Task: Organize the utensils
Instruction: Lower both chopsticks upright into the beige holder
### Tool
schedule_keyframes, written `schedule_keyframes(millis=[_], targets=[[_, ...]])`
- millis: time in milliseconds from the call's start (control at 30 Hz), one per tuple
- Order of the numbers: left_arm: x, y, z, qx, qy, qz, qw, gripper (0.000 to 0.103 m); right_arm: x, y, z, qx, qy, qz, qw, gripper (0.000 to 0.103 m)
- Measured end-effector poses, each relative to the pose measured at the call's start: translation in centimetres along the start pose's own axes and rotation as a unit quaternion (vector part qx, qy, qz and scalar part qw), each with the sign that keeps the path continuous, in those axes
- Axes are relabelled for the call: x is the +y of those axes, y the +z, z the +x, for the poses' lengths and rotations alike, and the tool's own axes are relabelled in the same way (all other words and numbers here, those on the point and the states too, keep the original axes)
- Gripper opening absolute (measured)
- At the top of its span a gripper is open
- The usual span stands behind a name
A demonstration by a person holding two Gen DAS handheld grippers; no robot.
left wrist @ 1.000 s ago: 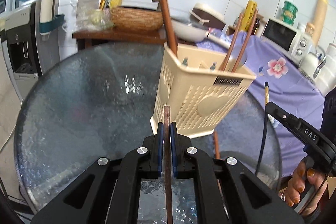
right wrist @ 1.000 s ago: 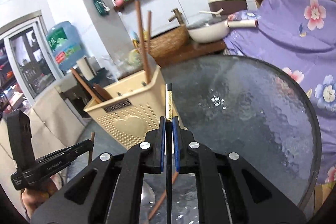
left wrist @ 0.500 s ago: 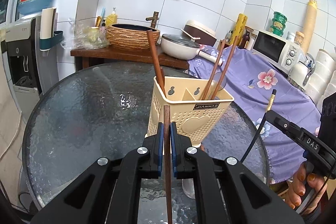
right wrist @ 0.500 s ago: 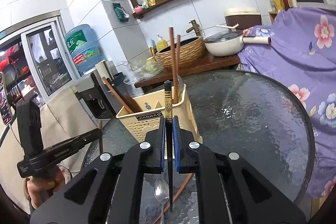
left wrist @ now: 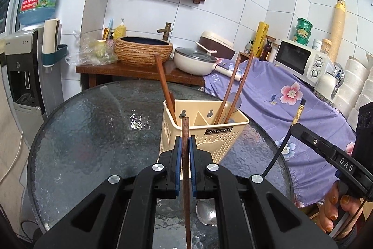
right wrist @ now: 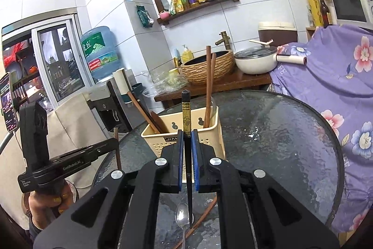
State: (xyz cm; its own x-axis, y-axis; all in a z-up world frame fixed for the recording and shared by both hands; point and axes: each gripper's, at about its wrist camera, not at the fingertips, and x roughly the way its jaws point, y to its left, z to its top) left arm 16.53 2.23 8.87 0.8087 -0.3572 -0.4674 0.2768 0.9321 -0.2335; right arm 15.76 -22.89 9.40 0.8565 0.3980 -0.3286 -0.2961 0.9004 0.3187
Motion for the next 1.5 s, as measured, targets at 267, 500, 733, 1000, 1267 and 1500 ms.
schedule_keyframes(millis=[267, 500, 733, 1000, 1267, 1500], targets=[[-0.5, 1.4, -1.3, -0.017, -0.018, 0.007, 0.9997, 0.006, 0.9, 1.7, -0.4, -0.004, 0.015, -0.01, 1.0, 0.007], [-1.7, 3.5, -3.2, -0.047, -0.024, 0.029, 0.9982, 0.006, 2.4, 4.3, -0.8, -0.015, 0.025, -0.032, 0.999, 0.007], [-3.3, 7.1, -5.4, -0.086, -0.036, 0.055, 0.9941, 0.006, 4.2, 7.9, -1.4, -0.039, 0.03, -0.058, 0.997, 0.007], [-5.2, 13.3, -7.5, -0.15, -0.025, 0.069, 0.986, 0.006, 6.1, 13.7, -1.3, -0.079, 0.019, -0.076, 0.994, 0.007], [-5.0, 15.7, -5.0, -0.172, 0.015, 0.051, 0.9836, 0.006, 5.8, 15.1, 1.1, -0.117, -0.014, -0.084, 0.99, 0.007], [-3.6, 13.0, -0.3, -0.148, 0.038, 0.033, 0.9878, 0.006, 3.8, 12.0, 4.3, -0.107, -0.035, -0.077, 0.991, 0.007]])
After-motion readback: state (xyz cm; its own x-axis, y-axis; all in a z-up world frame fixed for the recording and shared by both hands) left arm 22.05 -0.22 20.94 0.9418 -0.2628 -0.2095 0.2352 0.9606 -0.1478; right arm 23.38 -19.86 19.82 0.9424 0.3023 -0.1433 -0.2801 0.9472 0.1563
